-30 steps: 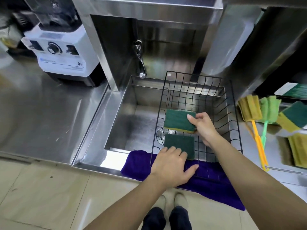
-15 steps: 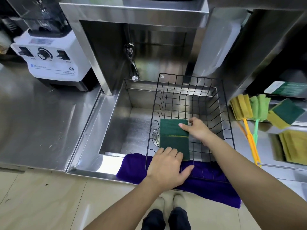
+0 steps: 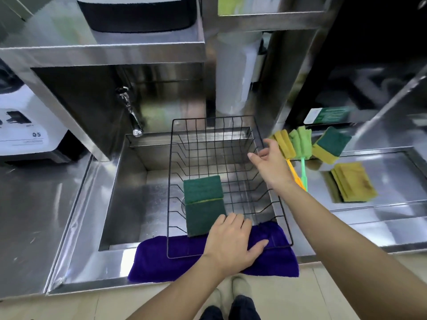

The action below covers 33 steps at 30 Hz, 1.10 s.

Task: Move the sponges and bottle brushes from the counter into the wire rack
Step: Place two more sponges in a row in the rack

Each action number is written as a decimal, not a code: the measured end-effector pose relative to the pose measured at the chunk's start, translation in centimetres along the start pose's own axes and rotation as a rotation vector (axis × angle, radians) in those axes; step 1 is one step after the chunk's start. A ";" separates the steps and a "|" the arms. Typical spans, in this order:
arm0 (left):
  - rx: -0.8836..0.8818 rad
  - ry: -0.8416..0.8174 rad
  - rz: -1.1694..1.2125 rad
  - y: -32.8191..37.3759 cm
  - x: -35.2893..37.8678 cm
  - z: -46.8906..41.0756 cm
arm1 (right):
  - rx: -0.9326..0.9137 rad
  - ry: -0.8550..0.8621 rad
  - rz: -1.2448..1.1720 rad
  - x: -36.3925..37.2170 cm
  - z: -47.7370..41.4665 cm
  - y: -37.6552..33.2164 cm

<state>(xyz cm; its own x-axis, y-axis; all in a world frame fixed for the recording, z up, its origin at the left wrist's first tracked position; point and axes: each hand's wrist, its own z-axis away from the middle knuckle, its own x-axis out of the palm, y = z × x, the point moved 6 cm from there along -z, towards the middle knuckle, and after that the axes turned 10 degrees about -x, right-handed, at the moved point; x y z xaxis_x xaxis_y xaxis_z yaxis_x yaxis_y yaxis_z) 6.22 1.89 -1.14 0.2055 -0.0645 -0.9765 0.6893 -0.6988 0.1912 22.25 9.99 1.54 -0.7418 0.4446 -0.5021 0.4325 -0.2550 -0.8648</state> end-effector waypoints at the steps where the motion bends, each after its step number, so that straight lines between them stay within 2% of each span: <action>1: 0.011 -0.016 0.009 0.6 0.2 -0.3 | -0.025 0.046 0.004 -1.3 0.0 0.3; 4: 0.048 -0.102 0.012 2.4 1.2 -1.2 | -0.041 0.146 0.226 -5.3 0.3 1.8; 9: 0.051 -0.213 0.033 4.5 1.9 -2.2 | 0.104 0.237 0.502 -11.4 1.6 6.2; 13: 0.084 -0.259 -0.013 5.4 2.3 -2.5 | 0.266 0.211 0.599 -14.9 3.1 10.9; 18: 0.085 -0.287 -0.031 5.3 2.8 -2.5 | 0.433 0.098 0.717 -17.1 4.2 15.3; 26: 0.043 -0.321 -0.074 5.0 2.9 -2.4 | 0.444 0.221 0.573 -18.0 4.3 16.1; 30: 0.050 -0.307 -0.074 5.1 2.7 -2.5 | 0.341 0.538 0.235 -18.9 4.3 13.0; 33: 0.045 -0.304 -0.055 5.1 2.6 -2.4 | 0.233 0.644 -0.014 -19.3 3.2 9.8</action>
<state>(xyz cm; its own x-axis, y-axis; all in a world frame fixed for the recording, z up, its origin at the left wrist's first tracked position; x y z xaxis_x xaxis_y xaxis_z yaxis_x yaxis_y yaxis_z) 11.93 -0.16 -2.48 -0.0530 -0.2306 -0.9716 0.6610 -0.7374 0.1390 39.19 -3.81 2.72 -0.2626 0.8530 -0.4510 0.2496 -0.3914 -0.8857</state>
